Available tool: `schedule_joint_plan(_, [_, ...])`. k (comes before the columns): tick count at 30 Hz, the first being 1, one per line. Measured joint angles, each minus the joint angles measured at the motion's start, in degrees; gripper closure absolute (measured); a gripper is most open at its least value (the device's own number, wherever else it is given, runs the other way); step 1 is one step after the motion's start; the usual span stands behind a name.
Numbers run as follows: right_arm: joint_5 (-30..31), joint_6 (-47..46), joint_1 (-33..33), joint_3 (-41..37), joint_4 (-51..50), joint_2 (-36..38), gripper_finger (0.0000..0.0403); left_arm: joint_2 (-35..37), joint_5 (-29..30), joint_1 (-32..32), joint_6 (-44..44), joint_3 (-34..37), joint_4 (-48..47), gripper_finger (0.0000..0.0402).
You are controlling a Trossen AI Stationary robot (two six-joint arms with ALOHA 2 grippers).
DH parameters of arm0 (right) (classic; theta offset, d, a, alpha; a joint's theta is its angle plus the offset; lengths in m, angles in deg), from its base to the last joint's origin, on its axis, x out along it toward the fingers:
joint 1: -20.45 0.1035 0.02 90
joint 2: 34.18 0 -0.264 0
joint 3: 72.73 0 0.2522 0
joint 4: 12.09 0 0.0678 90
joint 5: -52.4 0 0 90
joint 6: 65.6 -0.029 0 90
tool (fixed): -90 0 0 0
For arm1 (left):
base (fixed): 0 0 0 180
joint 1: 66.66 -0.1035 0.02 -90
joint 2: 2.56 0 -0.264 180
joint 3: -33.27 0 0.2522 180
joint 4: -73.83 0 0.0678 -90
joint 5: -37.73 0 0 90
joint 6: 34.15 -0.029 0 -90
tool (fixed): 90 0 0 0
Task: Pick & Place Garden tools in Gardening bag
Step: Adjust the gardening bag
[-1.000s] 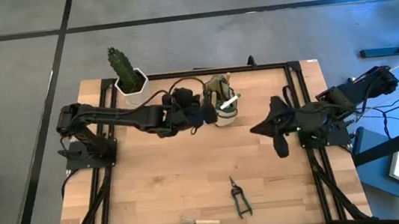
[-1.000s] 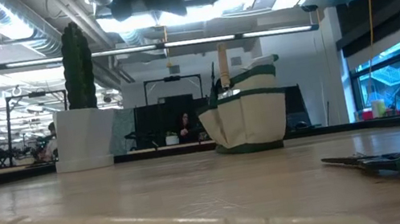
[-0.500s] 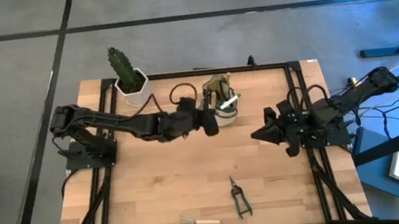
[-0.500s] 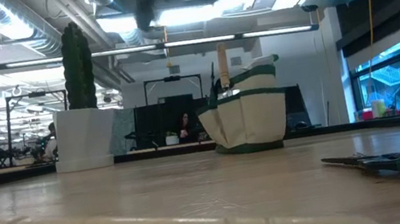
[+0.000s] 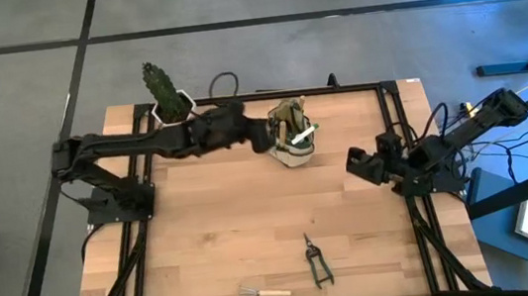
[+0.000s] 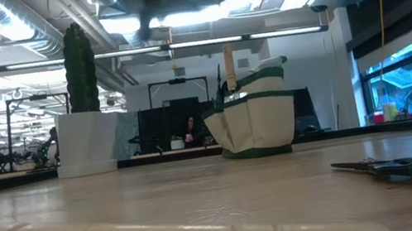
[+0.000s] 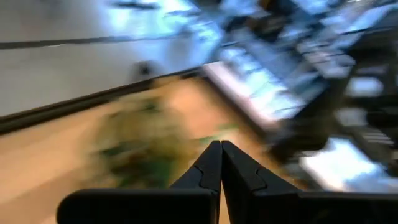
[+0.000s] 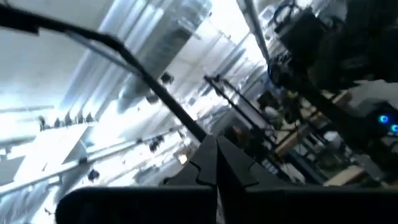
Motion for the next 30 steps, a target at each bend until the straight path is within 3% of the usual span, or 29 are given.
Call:
schedule_joint_plan(3, [3.77, 0.21, 0.00, -0.57, -1.34, -0.02, 0.0403, 3.65, -0.77, -4.46, 2.61, 3.51, -5.33, 0.0400])
schedule_joint_plan(7, [11.65, -0.22, -0.74, 0.40, -7.71, -0.09, 0.0403, 7.21, -8.61, -10.17, 8.32, 10.36, -4.51, 0.0401])
schedule_joint_plan(14, [17.72, -4.46, -5.47, 3.34, -22.71, -0.11, 0.0403, 8.20, -14.89, -13.13, 11.45, 18.92, -1.88, 0.0401])
schedule_joint_plan(24, [18.95, -24.29, -15.93, 5.38, -55.39, -0.15, 0.0403, 7.23, -18.52, -11.22, 14.74, 20.90, -0.88, 0.0397])
schedule_joint_plan(30, [14.56, -23.89, -22.02, 5.38, -60.27, -0.15, 0.0403, 3.91, -24.73, -12.32, 13.12, 20.83, 4.57, 0.0358])
